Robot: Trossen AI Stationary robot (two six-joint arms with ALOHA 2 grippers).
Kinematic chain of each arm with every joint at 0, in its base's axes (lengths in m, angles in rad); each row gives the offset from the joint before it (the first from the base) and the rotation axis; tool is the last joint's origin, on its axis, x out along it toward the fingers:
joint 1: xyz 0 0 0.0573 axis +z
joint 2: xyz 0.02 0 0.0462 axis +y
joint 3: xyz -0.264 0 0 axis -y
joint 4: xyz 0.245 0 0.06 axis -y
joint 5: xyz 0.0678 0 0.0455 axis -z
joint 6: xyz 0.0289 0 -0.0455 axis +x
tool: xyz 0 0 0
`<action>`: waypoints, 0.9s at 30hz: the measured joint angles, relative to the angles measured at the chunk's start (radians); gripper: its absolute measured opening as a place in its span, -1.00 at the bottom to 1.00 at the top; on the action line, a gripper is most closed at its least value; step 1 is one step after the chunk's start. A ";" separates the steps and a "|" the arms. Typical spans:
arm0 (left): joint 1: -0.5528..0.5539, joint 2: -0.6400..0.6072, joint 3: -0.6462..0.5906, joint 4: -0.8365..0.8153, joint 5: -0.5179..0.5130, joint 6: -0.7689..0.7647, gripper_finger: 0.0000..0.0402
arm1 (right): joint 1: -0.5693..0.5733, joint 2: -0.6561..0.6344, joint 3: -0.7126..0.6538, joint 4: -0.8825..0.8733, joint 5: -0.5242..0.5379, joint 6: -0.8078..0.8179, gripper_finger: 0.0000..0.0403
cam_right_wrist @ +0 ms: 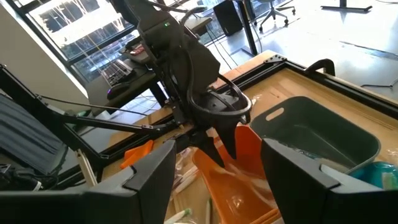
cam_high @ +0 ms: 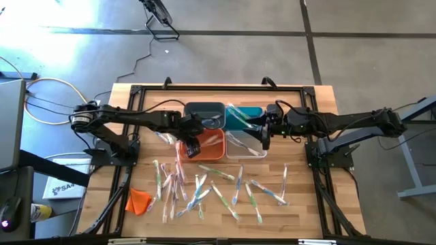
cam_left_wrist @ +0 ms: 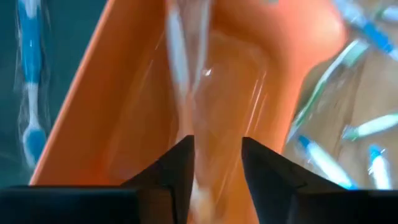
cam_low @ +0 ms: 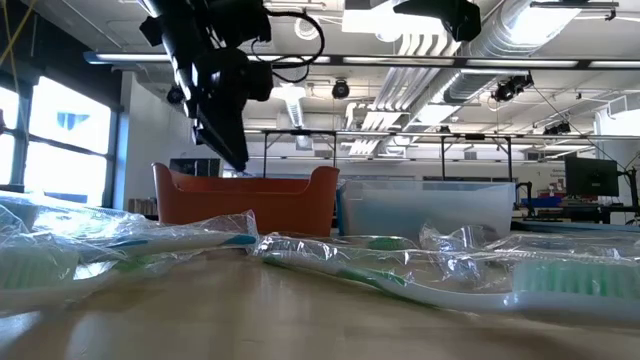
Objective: Pick & Place Toothbrushes
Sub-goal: Put the orange toothbrush into the orange bin, then put the blue toothbrush into the left blue bin
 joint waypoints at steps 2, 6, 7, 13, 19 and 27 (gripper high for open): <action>0.000 -0.001 0.000 0.023 0.001 0.000 -0.28 | 0.000 0.000 0.000 0.000 0.000 0.000 0.13; 0.000 -0.001 0.000 0.057 0.002 -0.011 -0.25 | 0.000 0.000 0.000 0.000 0.000 0.000 0.13; 0.001 -0.001 0.000 0.066 0.002 -0.015 -0.25 | 0.000 0.000 0.000 0.000 0.000 0.000 0.13; 0.000 -0.001 0.000 0.133 0.000 -0.034 -0.29 | 0.000 0.000 0.000 0.000 0.000 0.000 0.13; 0.000 -0.009 0.000 0.193 0.000 -0.025 -0.42 | 0.000 0.000 0.000 0.000 -0.003 0.000 0.13; 0.000 -0.035 0.000 0.201 0.001 -0.008 -0.65 | 0.000 0.000 0.000 0.000 -0.003 0.000 0.13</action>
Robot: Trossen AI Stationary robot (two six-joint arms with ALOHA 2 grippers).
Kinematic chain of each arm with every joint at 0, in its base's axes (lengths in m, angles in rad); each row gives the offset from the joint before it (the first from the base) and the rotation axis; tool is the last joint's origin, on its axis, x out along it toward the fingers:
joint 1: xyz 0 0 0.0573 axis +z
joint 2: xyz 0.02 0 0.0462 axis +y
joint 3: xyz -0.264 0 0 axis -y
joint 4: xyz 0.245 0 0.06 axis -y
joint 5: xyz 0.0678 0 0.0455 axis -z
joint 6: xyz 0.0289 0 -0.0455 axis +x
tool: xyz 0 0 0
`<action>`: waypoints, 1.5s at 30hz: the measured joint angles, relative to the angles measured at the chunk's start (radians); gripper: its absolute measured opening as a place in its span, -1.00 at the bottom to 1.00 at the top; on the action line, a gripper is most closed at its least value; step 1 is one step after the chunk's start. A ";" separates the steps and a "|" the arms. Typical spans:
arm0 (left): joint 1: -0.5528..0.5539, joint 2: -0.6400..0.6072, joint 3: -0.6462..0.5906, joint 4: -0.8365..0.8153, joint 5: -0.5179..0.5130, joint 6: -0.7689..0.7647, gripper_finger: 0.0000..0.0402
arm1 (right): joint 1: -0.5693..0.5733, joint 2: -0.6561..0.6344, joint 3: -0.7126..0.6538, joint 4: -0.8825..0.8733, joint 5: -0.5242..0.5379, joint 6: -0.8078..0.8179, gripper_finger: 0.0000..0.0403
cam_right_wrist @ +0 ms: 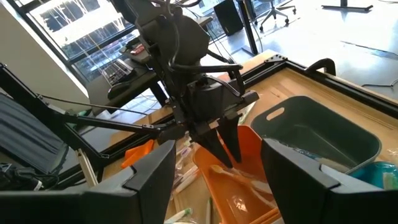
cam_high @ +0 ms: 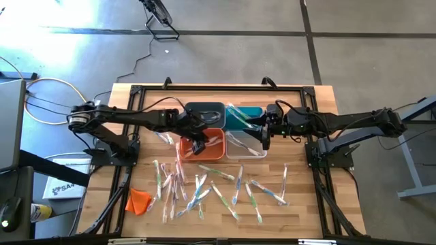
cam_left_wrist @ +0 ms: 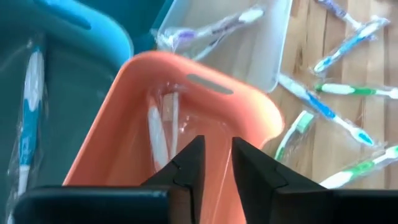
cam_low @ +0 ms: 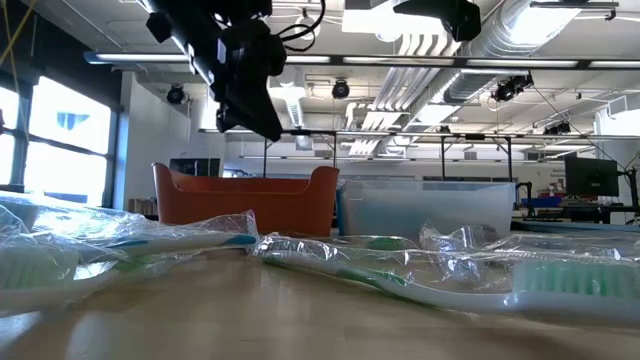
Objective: Pick & Place Toothbrushes
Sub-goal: Put the blue toothbrush into the left blue bin
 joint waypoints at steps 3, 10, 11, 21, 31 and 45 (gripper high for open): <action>0.000 -0.006 0.001 0.009 0.000 0.007 -0.73 | 0.000 0.000 0.000 0.000 0.000 0.000 0.13; 0.000 -0.038 0.000 0.006 0.000 0.009 -0.82 | 0.000 0.000 0.000 0.000 0.003 -0.001 0.13; 0.000 -0.039 0.000 0.022 0.000 0.009 -0.83 | 0.000 0.000 0.000 0.001 0.003 -0.003 0.13; 0.000 -0.062 0.000 0.066 -0.001 0.033 -0.84 | 0.000 0.000 0.000 0.000 -0.008 -0.002 0.13; 0.000 -0.123 0.001 0.056 -0.005 0.053 -0.84 | 0.045 -0.003 0.000 -0.037 -0.023 -0.001 -0.24; 0.000 -0.274 -0.012 -0.001 -0.054 0.135 -0.84 | 0.177 -0.066 0.001 -0.239 0.128 0.108 -0.98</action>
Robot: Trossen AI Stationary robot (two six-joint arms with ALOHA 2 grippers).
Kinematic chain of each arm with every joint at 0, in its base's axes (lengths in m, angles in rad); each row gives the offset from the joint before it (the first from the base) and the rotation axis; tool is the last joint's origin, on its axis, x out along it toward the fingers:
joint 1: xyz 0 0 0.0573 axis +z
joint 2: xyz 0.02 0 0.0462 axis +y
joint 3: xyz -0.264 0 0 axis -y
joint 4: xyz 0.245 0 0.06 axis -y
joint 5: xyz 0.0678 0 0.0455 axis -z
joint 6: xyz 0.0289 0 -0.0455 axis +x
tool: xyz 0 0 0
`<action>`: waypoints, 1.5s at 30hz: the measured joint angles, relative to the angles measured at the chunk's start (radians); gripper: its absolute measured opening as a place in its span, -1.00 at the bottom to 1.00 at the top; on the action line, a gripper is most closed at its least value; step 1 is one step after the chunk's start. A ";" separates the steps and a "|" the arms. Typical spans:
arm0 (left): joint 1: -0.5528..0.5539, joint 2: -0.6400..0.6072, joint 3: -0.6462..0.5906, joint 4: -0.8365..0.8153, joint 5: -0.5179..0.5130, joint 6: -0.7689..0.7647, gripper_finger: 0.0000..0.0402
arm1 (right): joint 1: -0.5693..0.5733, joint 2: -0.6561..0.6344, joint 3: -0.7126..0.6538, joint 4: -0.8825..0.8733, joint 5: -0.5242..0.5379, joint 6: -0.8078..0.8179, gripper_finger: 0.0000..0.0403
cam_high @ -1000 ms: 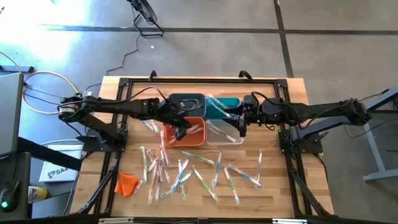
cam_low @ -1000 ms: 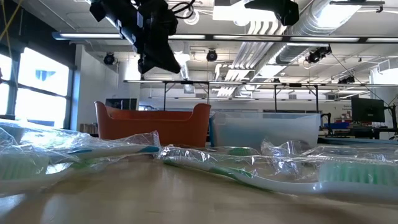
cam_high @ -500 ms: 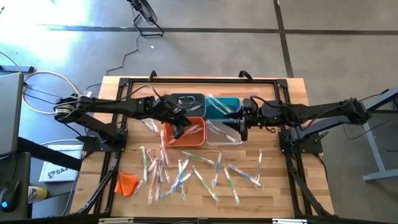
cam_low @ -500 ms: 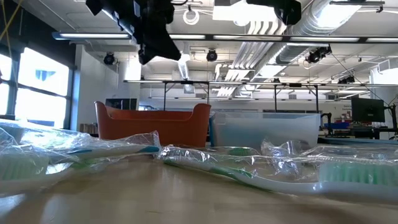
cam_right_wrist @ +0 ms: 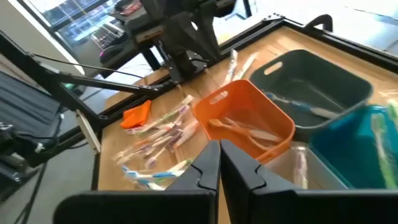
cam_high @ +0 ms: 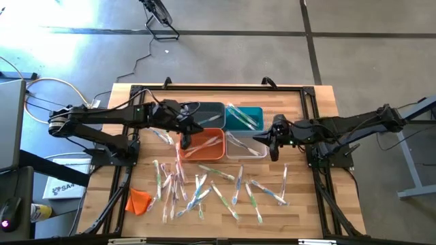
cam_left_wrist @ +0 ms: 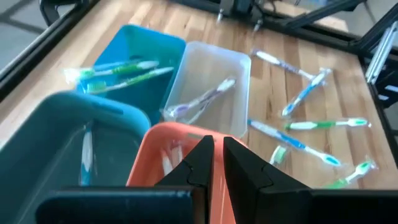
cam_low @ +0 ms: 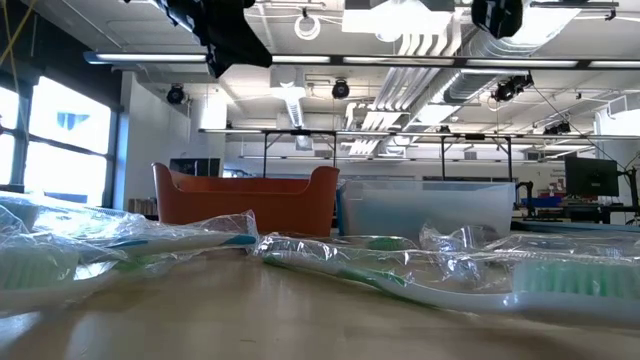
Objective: Pick & Place Toothbrushes
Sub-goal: Put the blue toothbrush into the left blue bin
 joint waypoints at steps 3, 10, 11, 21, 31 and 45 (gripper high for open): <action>0.000 -0.019 -0.019 0.008 0.001 0.001 -0.84 | 0.031 -0.001 0.000 -0.023 0.032 0.029 -0.98; 0.000 -0.046 -0.083 0.178 0.052 -0.001 -0.84 | 0.068 0.037 0.001 -0.181 0.038 0.170 -0.98; 0.000 -0.047 -0.084 0.193 0.059 0.000 -0.84 | 0.072 0.043 0.002 -0.210 0.032 0.198 -0.98; 0.000 -0.045 -0.084 0.223 0.067 0.004 -0.84 | 0.142 0.207 0.196 -0.616 -0.051 0.303 -0.99; 0.000 -0.045 -0.084 0.226 0.067 -0.004 -0.84 | 0.153 0.265 0.212 -0.636 -0.390 0.336 -0.99; 0.000 -0.045 -0.084 0.226 0.066 -0.004 -0.84 | 0.252 0.265 0.212 -0.701 -0.386 0.403 -0.94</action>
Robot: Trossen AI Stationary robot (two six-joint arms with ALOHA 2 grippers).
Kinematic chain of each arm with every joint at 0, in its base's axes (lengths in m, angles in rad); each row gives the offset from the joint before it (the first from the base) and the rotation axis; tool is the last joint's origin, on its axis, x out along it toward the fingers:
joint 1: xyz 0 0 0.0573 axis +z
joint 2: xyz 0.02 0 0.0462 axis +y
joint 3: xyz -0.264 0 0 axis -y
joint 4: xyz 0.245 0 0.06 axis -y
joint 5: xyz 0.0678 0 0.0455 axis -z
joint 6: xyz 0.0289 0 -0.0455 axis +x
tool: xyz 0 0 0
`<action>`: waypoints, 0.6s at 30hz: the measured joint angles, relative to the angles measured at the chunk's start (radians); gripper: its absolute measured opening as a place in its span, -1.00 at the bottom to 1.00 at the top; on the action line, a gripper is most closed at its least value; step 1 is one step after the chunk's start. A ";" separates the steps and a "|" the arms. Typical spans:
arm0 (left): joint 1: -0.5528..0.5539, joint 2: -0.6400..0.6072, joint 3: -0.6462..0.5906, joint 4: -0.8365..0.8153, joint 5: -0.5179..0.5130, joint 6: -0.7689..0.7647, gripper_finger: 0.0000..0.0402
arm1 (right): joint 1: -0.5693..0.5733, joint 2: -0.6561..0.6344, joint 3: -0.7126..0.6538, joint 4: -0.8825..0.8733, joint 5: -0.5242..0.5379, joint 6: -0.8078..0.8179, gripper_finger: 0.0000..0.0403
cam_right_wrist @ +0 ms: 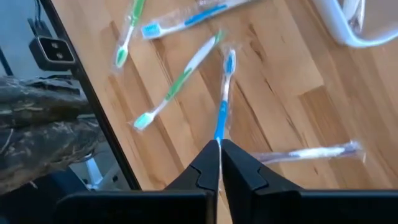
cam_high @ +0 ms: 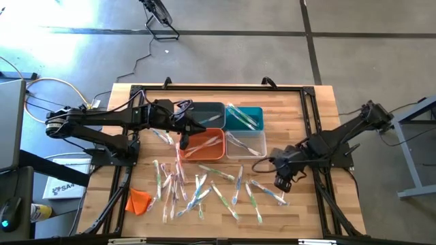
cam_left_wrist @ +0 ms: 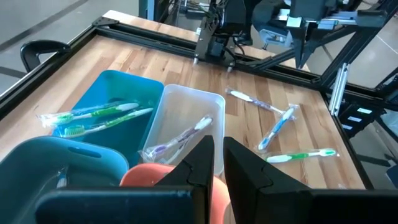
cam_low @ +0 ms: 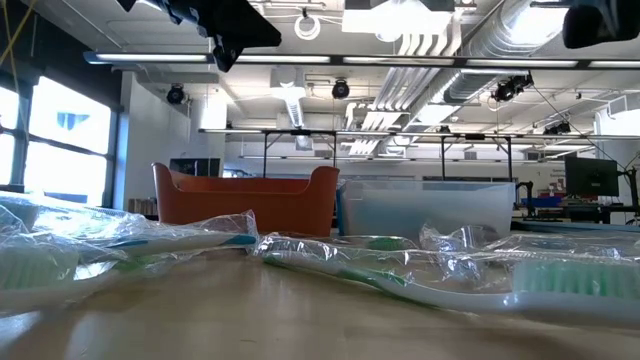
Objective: Pick & Place Toothbrushes
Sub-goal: Put the blue toothbrush into the left blue bin
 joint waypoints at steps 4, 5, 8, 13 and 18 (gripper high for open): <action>0.000 0.000 0.000 0.000 0.000 0.000 -0.84 | 0.052 0.003 0.000 -0.020 0.025 0.082 -0.72; 0.000 0.000 0.000 0.000 0.000 0.000 -0.84 | 0.064 0.011 0.000 -0.021 0.031 0.098 -0.65; 0.000 0.000 0.000 0.000 0.000 0.000 -0.84 | 0.101 0.046 -0.001 -0.024 0.056 0.113 -0.41; 0.000 0.000 0.000 0.000 -0.011 0.000 -0.84 | 0.165 0.146 -0.001 -0.016 0.062 0.083 -0.12; 0.000 0.001 0.000 0.000 -0.014 0.000 -0.84 | 0.233 0.272 -0.002 0.025 0.107 0.078 -0.06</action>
